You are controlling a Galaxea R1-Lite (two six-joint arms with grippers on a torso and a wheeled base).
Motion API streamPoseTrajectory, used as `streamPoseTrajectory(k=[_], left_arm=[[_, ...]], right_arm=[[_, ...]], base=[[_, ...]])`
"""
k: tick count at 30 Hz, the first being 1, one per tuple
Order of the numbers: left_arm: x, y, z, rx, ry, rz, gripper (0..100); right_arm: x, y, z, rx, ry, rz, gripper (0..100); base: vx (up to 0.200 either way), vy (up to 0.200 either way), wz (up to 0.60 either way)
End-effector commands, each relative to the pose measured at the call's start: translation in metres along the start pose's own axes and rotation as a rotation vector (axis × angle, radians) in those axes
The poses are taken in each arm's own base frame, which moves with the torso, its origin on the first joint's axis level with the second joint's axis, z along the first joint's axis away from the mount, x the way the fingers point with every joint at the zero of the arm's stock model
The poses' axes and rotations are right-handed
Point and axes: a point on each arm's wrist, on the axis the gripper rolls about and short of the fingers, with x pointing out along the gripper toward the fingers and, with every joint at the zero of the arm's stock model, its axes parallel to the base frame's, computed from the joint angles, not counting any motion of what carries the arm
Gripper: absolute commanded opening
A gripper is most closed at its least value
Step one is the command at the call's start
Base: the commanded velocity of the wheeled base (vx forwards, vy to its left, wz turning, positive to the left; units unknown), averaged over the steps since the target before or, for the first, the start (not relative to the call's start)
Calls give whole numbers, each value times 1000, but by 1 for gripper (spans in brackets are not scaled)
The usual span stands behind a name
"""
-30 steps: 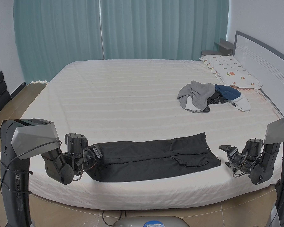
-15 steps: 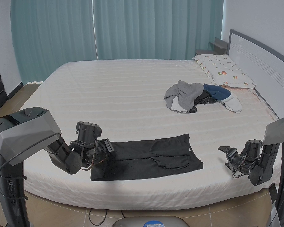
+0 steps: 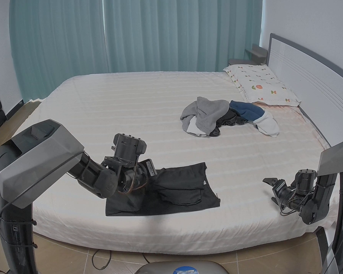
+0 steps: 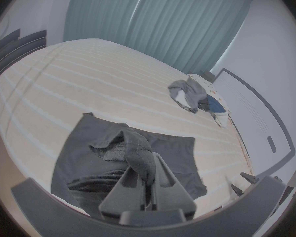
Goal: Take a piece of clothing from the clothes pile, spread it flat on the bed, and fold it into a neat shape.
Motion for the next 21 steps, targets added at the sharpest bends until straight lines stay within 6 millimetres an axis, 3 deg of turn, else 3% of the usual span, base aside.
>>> streamPoseTrajectory(k=[1,5,14,20,21], left_arm=[[9,-22,-2,22,12,-28,0],[17,-33,-6,37,37,-27,0],[57,-51,-23,22,5,1,0],[61,-60,-28,11,5,-21,0],[63,-62,-28,7,2,-21,100]], right_arm=[[1,-2,-2,-4,6,-5,100],[1,-1,-3,-11,10,-5,100],[1,-1,-3,-12,11,-6,100],[1,-2,-4,-24,13,-8,100],[2,-3,-4,-26,15,-12,100]], base=[[0,-200,0],[0,-200,0],[0,0,0],[0,0,0],[0,0,0]])
